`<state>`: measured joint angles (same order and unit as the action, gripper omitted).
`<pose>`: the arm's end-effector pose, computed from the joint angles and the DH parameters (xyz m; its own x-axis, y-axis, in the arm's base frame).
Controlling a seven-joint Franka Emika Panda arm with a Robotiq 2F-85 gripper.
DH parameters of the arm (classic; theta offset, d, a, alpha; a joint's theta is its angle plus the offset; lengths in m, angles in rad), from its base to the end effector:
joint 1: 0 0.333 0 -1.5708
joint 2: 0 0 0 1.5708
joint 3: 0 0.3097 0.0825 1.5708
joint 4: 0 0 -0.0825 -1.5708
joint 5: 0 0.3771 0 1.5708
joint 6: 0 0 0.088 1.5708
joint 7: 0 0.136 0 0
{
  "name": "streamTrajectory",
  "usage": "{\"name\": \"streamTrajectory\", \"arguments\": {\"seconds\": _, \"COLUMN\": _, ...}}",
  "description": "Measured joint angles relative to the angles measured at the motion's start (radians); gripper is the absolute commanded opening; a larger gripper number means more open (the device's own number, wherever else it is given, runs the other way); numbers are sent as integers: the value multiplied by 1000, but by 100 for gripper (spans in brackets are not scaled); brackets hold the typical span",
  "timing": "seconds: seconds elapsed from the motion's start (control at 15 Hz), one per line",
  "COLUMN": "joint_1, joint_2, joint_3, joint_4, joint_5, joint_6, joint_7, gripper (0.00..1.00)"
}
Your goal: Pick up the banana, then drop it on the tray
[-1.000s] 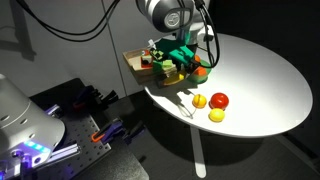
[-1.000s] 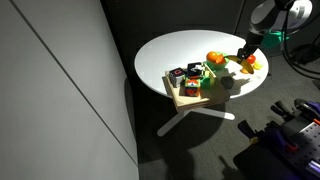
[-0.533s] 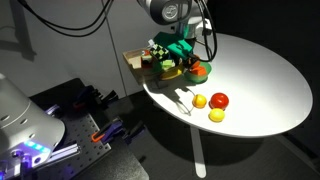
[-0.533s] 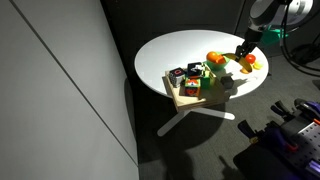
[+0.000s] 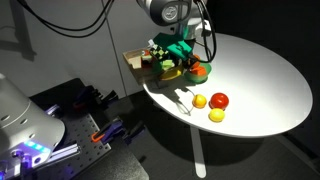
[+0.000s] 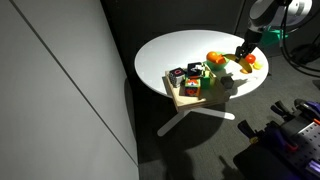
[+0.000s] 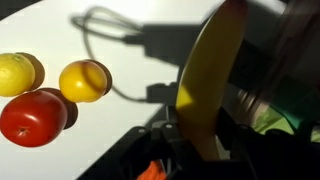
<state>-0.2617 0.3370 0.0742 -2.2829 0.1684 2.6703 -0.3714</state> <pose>0.5248 -0.1009 0.1811 0.9966 0.0275 0.0776 0.0341 -0.9958 -0.0855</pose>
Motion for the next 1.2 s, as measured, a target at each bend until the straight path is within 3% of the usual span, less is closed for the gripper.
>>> {"name": "streamTrajectory", "arguments": {"seconds": 0.2, "joint_1": 0, "joint_2": 0, "joint_3": 0, "joint_4": 0, "joint_5": 0, "joint_6": 0, "joint_7": 0, "gripper": 41}}
{"name": "streamTrajectory", "arguments": {"seconds": 0.27, "joint_1": 0, "joint_2": 0, "joint_3": 0, "joint_4": 0, "joint_5": 0, "joint_6": 0, "joint_7": 0, "gripper": 16}}
{"name": "streamTrajectory", "arguments": {"seconds": 0.67, "joint_1": 15, "joint_2": 1, "joint_3": 0, "joint_4": 1, "joint_5": 0, "joint_6": 0, "joint_7": 0, "gripper": 16}}
{"name": "streamTrajectory", "arguments": {"seconds": 1.2, "joint_1": 93, "joint_2": -6, "joint_3": 2, "joint_4": 4, "joint_5": -2, "joint_6": 0, "joint_7": 18, "gripper": 16}}
